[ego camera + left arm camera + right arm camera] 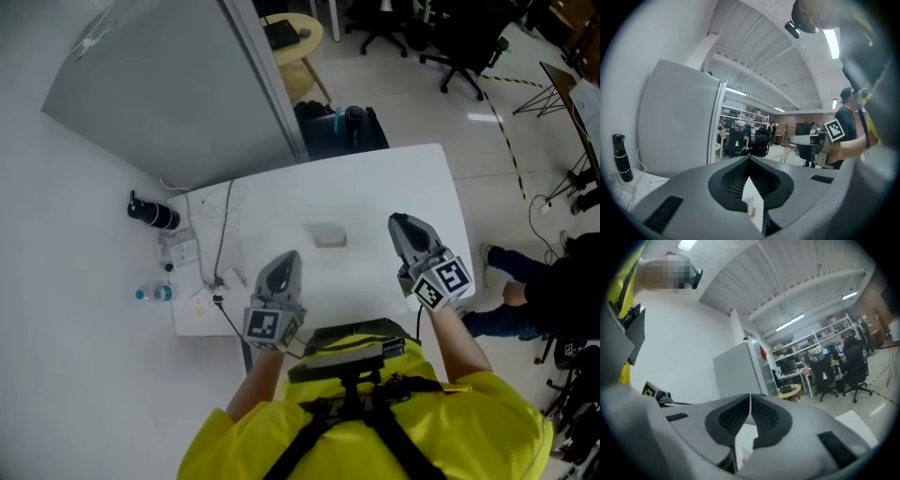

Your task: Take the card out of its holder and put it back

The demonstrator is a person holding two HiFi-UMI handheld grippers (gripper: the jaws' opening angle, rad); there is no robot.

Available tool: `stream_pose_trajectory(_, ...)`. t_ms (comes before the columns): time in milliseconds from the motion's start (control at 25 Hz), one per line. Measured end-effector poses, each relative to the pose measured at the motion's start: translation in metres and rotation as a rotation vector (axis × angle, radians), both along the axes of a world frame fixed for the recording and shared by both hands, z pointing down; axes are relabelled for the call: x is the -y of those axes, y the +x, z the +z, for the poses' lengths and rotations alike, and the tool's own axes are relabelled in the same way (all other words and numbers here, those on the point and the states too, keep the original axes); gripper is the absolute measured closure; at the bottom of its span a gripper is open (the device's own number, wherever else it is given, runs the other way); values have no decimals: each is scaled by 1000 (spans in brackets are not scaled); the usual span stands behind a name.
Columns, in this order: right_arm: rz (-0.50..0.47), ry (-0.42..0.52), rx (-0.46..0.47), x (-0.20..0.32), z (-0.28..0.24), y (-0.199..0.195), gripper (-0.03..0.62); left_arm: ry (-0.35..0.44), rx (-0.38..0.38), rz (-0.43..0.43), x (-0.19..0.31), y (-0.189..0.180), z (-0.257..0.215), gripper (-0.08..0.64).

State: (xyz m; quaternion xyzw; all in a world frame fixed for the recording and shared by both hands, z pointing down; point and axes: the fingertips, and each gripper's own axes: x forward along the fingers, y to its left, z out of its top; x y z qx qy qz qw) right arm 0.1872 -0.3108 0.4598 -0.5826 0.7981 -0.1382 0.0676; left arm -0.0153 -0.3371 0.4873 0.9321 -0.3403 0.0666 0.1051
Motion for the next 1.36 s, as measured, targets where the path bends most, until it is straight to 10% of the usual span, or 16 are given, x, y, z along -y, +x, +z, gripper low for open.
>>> stream_pose_trajectory(360, 197, 10, -104, -27, -31, 7, 588, 27, -28, 6, -1, 3, -35, 560)
stream_pose_trajectory(1360, 153, -64, -124, -10, -3, -17, 589, 54, -11, -32, 23, -16, -28, 560)
